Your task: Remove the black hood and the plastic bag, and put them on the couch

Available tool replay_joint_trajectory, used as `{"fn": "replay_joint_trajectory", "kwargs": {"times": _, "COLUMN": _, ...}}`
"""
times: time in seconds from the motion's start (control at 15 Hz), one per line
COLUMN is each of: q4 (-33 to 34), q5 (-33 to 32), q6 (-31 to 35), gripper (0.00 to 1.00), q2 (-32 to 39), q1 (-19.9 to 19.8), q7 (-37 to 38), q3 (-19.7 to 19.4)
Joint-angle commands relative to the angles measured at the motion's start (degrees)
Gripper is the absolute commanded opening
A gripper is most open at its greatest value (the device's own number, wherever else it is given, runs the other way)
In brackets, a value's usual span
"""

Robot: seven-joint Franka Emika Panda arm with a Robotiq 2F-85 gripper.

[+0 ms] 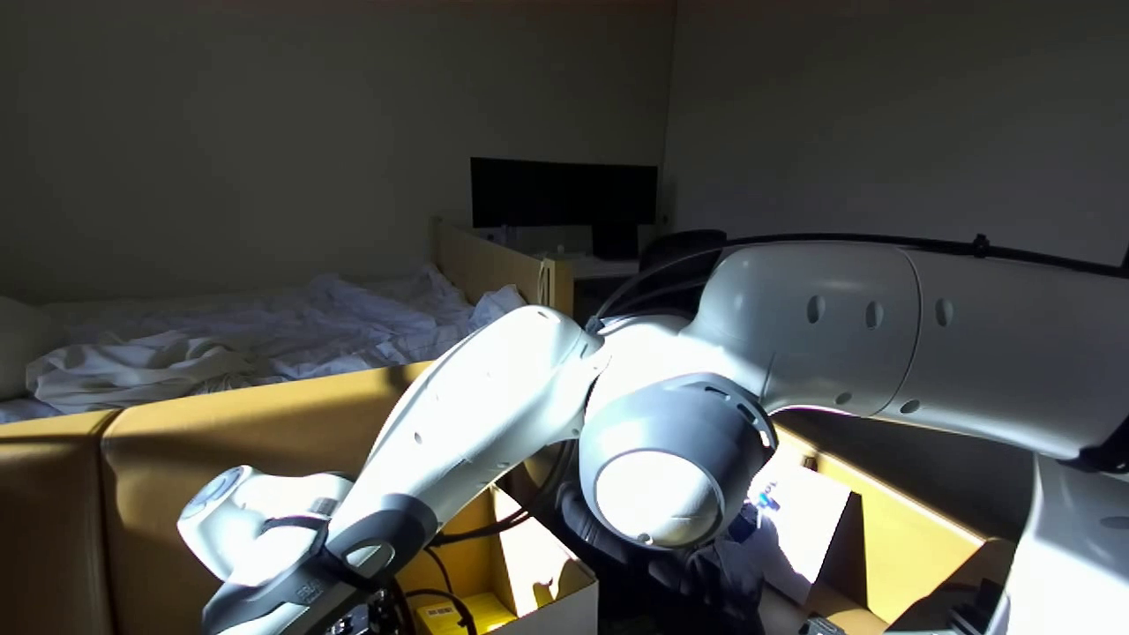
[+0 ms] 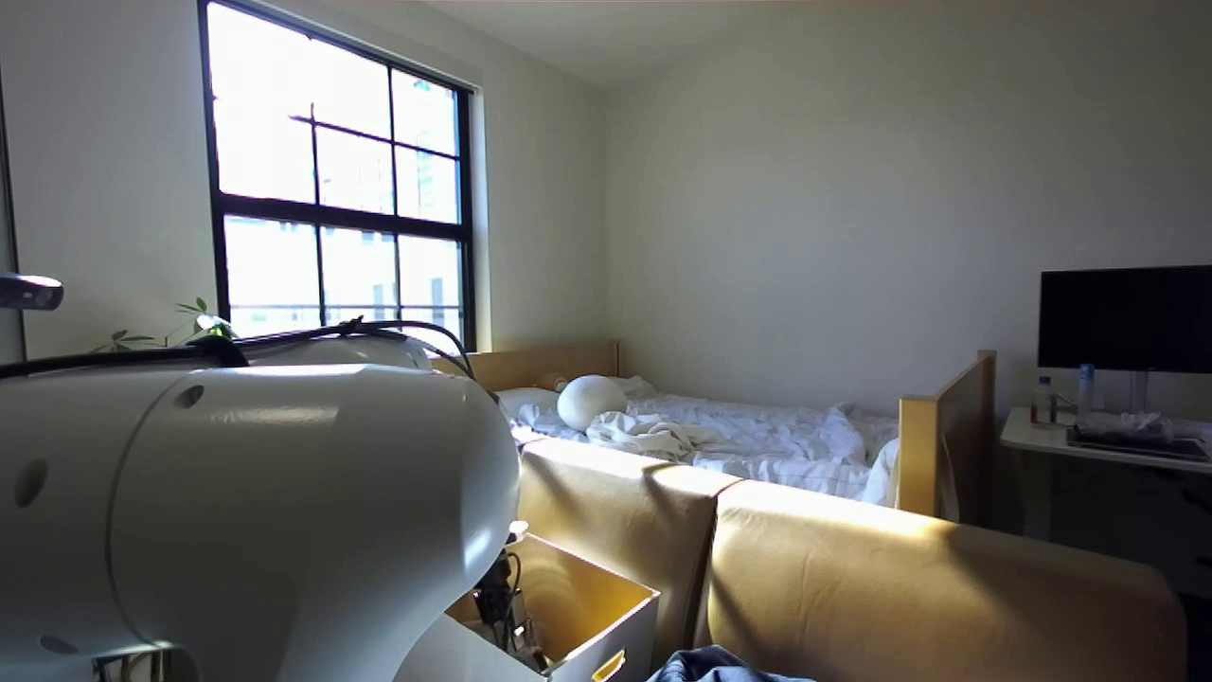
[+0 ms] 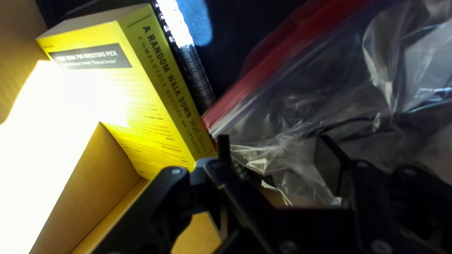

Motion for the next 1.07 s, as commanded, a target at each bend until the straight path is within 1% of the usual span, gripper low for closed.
{"fn": "replay_joint_trajectory", "kwargs": {"times": 0.0, "q4": 0.39, "q5": 0.2, "q6": -0.73, "gripper": 0.34, "q2": 0.0, "q1": -0.48, "q7": -0.44, "q3": 1.2}}
{"fn": "replay_joint_trajectory", "kwargs": {"times": 0.27, "q4": 0.51, "q5": 0.45, "q6": -1.11, "gripper": 0.08, "q2": 0.0, "q1": -0.5, "q7": -0.02, "q3": 1.4}}
{"fn": "replay_joint_trajectory", "kwargs": {"times": 0.47, "q4": 0.36, "q5": 0.13, "q6": -0.72, "gripper": 0.04, "q2": 0.0, "q1": -0.42, "q7": -0.12, "q3": 1.2}}
{"fn": "replay_joint_trajectory", "kwargs": {"times": 0.53, "q4": 0.34, "q5": -0.16, "q6": -0.82, "gripper": 0.01, "q2": 0.0, "q1": -0.26, "q7": -0.04, "q3": 0.89}}
{"fn": "replay_joint_trajectory", "kwargs": {"times": 0.6, "q4": 0.34, "q5": -0.78, "q6": -1.21, "gripper": 0.05, "q2": 0.0, "q1": 0.12, "q7": 0.45, "q3": 0.13}}
{"fn": "replay_joint_trajectory", "kwargs": {"times": 0.73, "q4": 0.19, "q5": -2.46, "q6": -0.7, "gripper": 0.06, "q2": 0.0, "q1": 0.86, "q7": 1.25, "q3": -1.59}}
{"fn": "replay_joint_trajectory", "kwargs": {"times": 1.0, "q4": -0.22, "q5": -4.2, "q6": 3.34, "gripper": 0.06, "q2": 0.0, "q1": 0.77, "q7": 2.38, "q3": -2.49}}
